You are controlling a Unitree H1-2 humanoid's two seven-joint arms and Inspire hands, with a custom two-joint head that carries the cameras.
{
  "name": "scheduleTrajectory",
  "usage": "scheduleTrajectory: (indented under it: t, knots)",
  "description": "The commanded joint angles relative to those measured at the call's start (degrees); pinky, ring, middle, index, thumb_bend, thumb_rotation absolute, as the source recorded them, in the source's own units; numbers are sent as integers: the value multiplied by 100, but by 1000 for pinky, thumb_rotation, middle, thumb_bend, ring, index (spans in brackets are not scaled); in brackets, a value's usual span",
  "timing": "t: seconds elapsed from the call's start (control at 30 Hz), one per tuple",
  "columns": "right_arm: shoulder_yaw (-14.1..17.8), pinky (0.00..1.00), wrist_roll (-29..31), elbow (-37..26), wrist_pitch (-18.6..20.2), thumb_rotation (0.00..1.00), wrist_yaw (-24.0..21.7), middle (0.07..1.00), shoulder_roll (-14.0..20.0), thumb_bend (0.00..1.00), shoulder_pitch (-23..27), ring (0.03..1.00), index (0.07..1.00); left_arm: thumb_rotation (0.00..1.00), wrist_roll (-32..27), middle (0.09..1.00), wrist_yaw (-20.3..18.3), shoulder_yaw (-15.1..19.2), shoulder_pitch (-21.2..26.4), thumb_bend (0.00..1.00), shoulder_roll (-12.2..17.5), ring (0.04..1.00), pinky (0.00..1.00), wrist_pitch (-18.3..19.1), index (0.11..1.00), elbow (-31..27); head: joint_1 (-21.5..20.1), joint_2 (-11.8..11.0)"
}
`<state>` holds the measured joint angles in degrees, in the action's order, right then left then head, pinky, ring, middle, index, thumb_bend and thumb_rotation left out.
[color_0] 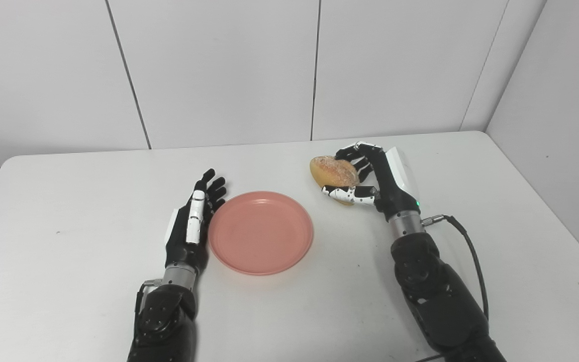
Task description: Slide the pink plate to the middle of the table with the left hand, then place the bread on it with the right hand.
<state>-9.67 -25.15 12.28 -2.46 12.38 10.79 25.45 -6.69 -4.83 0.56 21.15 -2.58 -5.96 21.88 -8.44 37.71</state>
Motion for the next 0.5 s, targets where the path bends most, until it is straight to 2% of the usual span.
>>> scheduleTrajectory:
  t: [0.0,0.17,0.33,0.47]
  knots:
    - [-28,399,-18,-368,-195,127,-111,556,-28,498,137,467,495,1000,28,906,-16,-49,25,454,-60,915,920,-203,911,-85,26,-4]
    - [-133,427,-38,-642,-64,126,-401,560,-125,498,48,478,495,1000,89,910,25,-73,10,443,-91,917,920,-141,912,-132,139,-6]
    - [-276,418,-45,-623,-167,123,-611,553,-248,498,30,476,494,1000,199,907,124,-99,-1,422,-123,916,917,-142,912,-138,253,-4]
    - [-407,398,-216,-435,-335,124,-559,550,-334,498,85,468,494,1000,282,906,214,-136,-43,419,-153,917,921,-20,910,-245,344,26]
